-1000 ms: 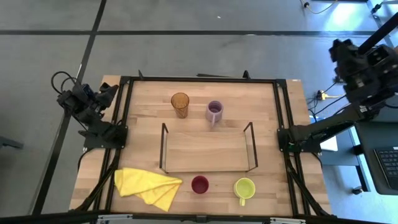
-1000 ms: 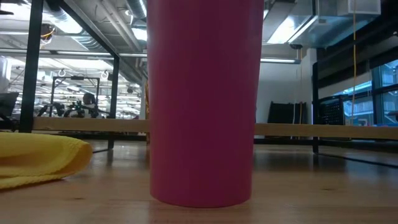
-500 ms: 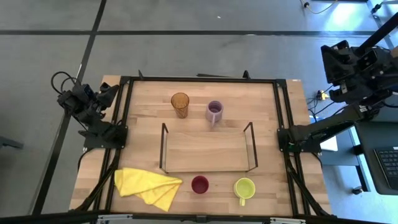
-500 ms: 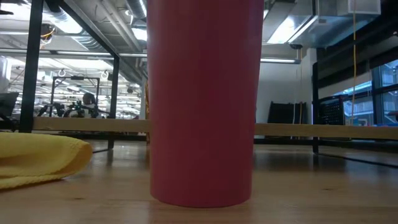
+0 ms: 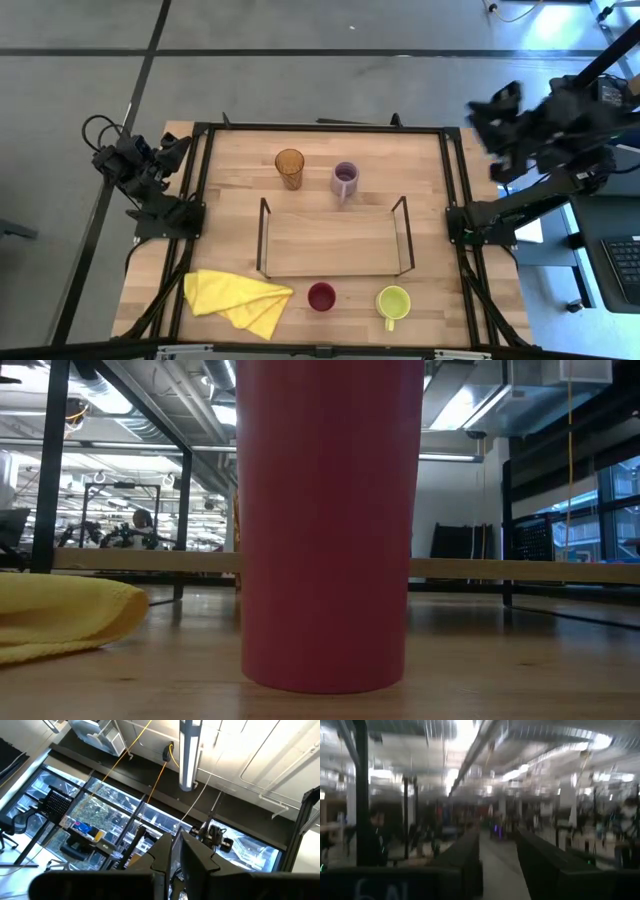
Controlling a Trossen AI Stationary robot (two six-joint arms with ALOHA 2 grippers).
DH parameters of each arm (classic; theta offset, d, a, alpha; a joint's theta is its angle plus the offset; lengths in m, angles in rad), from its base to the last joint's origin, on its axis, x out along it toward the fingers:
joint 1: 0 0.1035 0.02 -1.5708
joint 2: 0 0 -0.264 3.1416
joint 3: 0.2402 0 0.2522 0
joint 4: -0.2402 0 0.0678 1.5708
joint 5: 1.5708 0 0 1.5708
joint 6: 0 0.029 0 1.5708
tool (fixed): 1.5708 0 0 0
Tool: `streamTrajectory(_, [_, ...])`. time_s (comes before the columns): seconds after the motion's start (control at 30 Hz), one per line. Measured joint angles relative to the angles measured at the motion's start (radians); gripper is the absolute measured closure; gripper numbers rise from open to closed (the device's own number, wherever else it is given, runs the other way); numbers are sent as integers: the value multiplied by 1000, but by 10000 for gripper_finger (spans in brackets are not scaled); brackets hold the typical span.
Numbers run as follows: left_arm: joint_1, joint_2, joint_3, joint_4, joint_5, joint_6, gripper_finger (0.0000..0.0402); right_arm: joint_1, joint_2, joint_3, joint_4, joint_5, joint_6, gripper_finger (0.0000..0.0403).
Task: Stack small to large cups/mugs on shelf
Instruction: Put the yellow mug on the shelf
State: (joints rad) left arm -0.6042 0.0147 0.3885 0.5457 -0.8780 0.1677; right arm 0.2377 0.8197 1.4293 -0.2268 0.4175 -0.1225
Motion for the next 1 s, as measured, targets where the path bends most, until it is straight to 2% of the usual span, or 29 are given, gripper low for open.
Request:
streamTrajectory(0.07, [0,0,0,0,0,0,370,0,19,-1,-28,19,35,272])
streamTrajectory(0.17, [0,0,0,0,0,0,370,0,39,0,35,35,72,272])
streamTrajectory(0.27, [0,0,0,0,0,0,370,5,61,63,14,-124,98,272])
streamTrajectory(0.33, [0,0,0,0,0,0,370,7,86,127,-100,-174,160,272])
streamTrajectory(0.43, [0,0,0,0,0,0,370,6,135,229,-411,-182,314,272])
streamTrajectory(0.5, [0,0,0,0,0,0,370,7,170,283,-534,-186,430,272])
streamTrajectory(0.6, [0,0,0,0,0,0,370,33,223,345,-493,-266,490,272])
streamTrajectory(0.73, [0,0,0,0,0,0,370,95,338,434,-268,-392,421,272])
streamTrajectory(0.83, [0,0,0,0,0,0,370,125,419,543,-396,-343,328,272])
streamTrajectory(0.9, [0,0,0,1,0,0,370,131,442,630,-590,-232,339,272])
streamTrajectory(1.0, [0,0,0,0,0,0,370,130,460,724,-843,-30,447,272])
